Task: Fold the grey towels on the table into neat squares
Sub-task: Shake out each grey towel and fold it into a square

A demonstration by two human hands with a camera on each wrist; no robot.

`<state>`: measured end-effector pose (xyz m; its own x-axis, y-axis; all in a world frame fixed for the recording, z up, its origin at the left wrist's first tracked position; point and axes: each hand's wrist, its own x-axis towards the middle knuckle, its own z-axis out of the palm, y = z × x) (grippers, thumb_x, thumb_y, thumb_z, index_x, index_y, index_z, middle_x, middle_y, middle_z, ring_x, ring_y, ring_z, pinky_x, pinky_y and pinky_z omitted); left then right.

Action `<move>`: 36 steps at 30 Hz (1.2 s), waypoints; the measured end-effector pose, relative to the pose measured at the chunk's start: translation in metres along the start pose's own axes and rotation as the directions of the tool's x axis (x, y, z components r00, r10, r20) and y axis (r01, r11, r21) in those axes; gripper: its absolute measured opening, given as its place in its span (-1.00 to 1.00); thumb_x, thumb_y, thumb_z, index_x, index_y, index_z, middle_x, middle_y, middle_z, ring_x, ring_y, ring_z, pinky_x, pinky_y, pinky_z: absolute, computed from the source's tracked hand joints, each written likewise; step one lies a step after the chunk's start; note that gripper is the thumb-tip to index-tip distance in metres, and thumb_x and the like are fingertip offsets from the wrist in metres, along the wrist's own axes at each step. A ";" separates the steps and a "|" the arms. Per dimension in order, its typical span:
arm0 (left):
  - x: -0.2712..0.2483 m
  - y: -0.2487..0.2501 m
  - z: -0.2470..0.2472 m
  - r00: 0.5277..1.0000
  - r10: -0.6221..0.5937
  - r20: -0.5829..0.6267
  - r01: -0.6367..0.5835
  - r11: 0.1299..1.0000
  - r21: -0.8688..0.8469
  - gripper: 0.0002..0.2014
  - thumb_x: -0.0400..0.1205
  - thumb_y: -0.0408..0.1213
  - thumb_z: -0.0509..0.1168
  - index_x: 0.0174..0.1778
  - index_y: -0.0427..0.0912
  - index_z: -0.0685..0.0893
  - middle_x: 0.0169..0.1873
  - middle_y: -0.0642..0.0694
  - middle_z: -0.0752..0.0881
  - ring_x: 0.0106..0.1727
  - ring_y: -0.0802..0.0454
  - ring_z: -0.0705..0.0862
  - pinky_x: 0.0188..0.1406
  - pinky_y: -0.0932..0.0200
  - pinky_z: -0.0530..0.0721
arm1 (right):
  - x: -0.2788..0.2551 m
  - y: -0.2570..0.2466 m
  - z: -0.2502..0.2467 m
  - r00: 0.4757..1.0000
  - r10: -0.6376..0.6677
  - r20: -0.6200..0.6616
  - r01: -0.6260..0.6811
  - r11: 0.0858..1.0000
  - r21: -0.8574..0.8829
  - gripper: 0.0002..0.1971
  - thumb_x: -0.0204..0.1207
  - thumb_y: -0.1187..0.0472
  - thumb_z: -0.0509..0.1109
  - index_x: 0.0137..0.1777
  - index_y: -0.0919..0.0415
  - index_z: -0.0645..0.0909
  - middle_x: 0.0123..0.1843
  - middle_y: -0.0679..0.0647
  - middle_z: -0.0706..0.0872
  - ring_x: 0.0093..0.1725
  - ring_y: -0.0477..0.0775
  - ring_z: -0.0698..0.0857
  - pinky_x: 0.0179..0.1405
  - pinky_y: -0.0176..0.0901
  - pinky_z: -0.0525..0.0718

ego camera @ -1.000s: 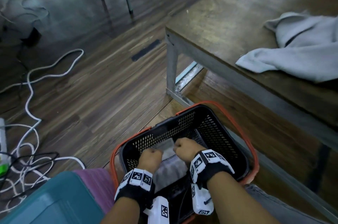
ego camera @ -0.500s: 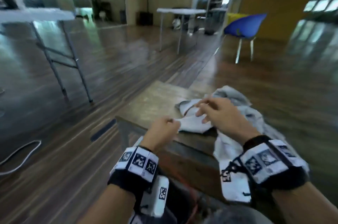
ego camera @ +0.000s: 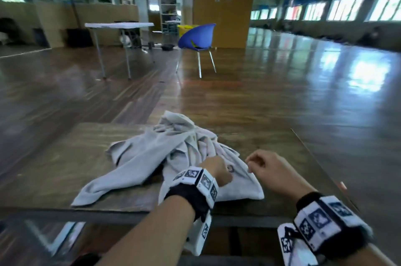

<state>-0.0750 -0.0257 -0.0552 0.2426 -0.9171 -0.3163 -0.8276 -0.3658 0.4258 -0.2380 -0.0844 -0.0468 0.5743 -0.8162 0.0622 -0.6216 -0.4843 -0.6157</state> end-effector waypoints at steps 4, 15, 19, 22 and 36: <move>0.029 -0.013 0.050 1.000 -0.005 -0.031 0.010 0.988 0.153 -0.65 0.58 -0.08 0.36 0.20 -0.19 0.72 0.23 -0.16 0.70 0.25 -0.15 0.67 0.20 -0.01 0.69 | 0.008 0.037 0.034 0.993 0.110 0.035 -0.111 0.994 0.002 -0.92 0.61 0.12 0.35 0.06 -0.02 0.64 -0.03 -0.07 0.75 -0.06 -0.05 0.71 -0.07 -0.12 0.67; 0.025 0.019 0.020 0.925 0.316 -0.210 -0.379 0.729 -0.571 -0.78 0.74 -0.22 0.25 -0.12 -0.21 0.72 -0.21 -0.08 0.78 -0.15 0.06 0.72 0.00 0.12 0.66 | 0.026 0.035 0.030 0.999 -0.016 -0.052 0.023 0.990 0.141 -0.56 0.40 0.30 0.39 0.23 -0.15 0.65 0.05 -0.05 0.78 0.09 0.07 0.75 0.07 0.07 0.72; 0.020 0.020 0.008 0.876 0.352 -0.330 -0.481 0.575 -0.662 -0.85 0.71 -0.42 0.24 0.12 -0.31 0.67 -0.07 -0.24 0.77 -0.10 0.14 0.66 -0.01 0.27 0.60 | 0.029 0.031 0.024 0.985 0.036 -0.168 0.011 0.963 0.269 -0.70 0.34 0.44 0.28 -0.17 -0.01 0.63 -0.30 -0.05 0.77 -0.25 -0.08 0.74 -0.36 -0.22 0.66; 0.024 0.021 0.011 0.860 0.335 -0.385 -0.510 0.553 -0.659 -0.76 0.60 -0.36 0.28 0.18 -0.18 0.64 0.04 -0.24 0.74 0.01 -0.02 0.71 0.06 0.11 0.69 | 0.028 0.034 0.029 0.966 0.062 -0.252 0.005 0.966 0.258 -0.63 0.35 0.44 0.29 -0.12 -0.13 0.63 -0.31 -0.18 0.77 -0.24 -0.24 0.73 -0.46 -0.53 0.51; 0.065 -0.012 0.007 0.739 0.161 -0.654 -0.330 0.933 -0.144 -0.90 0.67 -0.24 0.20 -0.09 -0.05 0.63 -0.20 -0.05 0.77 -0.11 -0.13 0.72 -0.10 -0.02 0.65 | 0.022 0.061 -0.019 0.795 0.341 -0.501 0.128 0.714 0.688 -0.24 0.35 0.15 0.62 0.53 -0.05 0.37 0.38 0.13 0.64 0.34 0.09 0.69 0.35 0.19 0.69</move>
<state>-0.0529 -0.0801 -0.0874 0.3775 -0.8401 0.3894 -0.7793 -0.0611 0.6237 -0.2735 -0.1377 -0.0685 -0.0225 -0.9722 0.2332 -0.0037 -0.2332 -0.9724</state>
